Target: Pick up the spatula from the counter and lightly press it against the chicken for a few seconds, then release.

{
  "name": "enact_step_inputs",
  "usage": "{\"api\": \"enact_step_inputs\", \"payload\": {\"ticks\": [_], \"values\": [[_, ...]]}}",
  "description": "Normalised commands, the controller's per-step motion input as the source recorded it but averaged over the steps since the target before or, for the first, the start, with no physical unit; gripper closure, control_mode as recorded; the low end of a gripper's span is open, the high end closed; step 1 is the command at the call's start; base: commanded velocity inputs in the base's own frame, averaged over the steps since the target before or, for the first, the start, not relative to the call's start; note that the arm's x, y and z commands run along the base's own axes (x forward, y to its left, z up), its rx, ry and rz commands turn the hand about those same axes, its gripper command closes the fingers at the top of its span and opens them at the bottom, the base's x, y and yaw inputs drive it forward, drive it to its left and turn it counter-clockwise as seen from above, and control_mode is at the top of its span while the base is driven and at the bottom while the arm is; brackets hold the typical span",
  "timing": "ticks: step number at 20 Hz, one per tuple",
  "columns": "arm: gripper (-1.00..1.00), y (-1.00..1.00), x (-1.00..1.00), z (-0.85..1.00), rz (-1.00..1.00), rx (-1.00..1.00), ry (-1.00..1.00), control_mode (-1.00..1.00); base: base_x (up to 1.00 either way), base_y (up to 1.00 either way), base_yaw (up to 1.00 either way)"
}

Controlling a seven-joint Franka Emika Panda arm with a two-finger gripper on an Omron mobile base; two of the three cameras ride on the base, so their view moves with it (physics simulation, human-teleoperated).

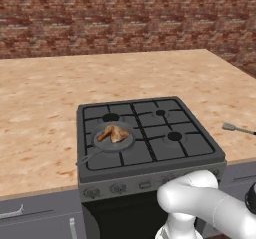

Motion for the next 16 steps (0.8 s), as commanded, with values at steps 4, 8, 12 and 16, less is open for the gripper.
{"api": "enact_step_inputs", "payload": {"ticks": [4, 8, 12, 16], "values": [[-1.0, -0.11, 0.0, -0.22, 0.05, 0.0, 0.0, -1.0, 0.0, 0.0, 0.0], [-1.0, -0.13, 0.0, 0.0, 0.05, 0.0, 0.0, -1.0, 0.0, 0.0, 0.0], [-1.0, -0.1, 0.0, 0.0, 0.03, 0.0, 0.0, -1.0, 0.0, 0.0, 0.0], [-1.0, -0.13, 0.0, 0.0, 0.0, -0.01, 0.0, -1.0, 0.0, 0.0, 0.0]]}}
